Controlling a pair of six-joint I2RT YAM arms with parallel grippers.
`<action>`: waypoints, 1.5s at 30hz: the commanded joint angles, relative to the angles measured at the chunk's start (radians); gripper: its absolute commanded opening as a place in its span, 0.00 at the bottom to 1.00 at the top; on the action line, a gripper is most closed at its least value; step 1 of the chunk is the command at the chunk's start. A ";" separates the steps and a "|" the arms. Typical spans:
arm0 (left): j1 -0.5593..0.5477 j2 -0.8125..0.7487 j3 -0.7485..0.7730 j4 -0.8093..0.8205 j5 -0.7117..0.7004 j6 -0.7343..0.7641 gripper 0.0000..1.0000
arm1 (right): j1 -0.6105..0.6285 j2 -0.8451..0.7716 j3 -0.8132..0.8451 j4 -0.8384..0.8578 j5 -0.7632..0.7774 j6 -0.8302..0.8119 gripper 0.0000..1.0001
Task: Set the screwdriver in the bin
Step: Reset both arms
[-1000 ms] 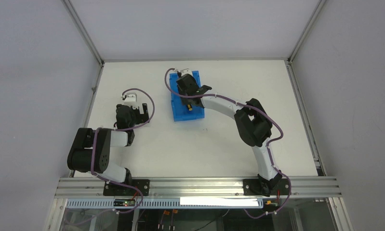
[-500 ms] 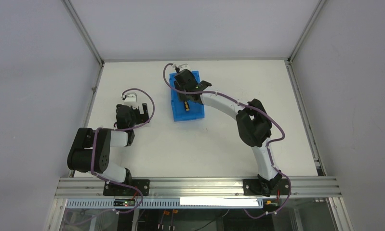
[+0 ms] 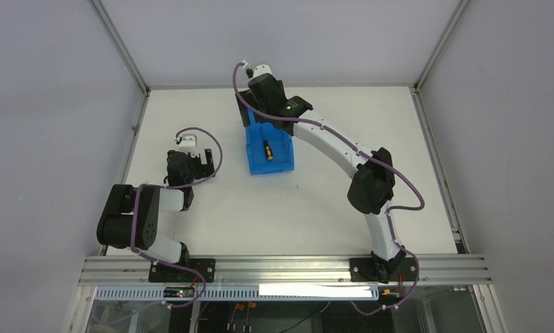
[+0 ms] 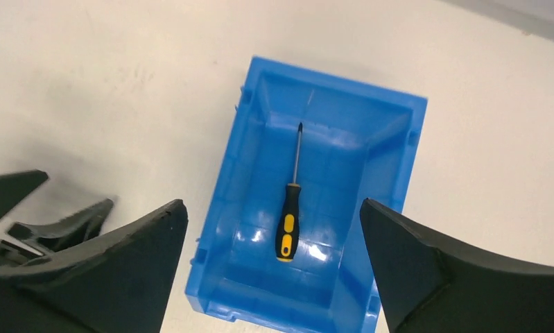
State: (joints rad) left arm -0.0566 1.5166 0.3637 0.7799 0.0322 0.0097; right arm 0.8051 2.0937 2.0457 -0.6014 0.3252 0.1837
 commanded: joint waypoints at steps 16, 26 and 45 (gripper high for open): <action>0.012 -0.010 0.018 0.027 0.000 -0.007 1.00 | 0.006 -0.189 0.265 -0.071 0.032 -0.176 0.99; 0.012 -0.009 0.018 0.027 0.001 -0.008 1.00 | -0.031 -0.241 0.235 -0.098 0.059 -0.239 0.99; 0.013 -0.009 0.018 0.027 -0.001 -0.008 1.00 | -0.427 -0.481 0.029 -0.133 -0.066 -0.238 0.99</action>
State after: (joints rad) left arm -0.0566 1.5166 0.3637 0.7799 0.0326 0.0097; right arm 0.4461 1.7157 2.1056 -0.7551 0.3031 -0.0364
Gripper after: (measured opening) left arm 0.996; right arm 0.993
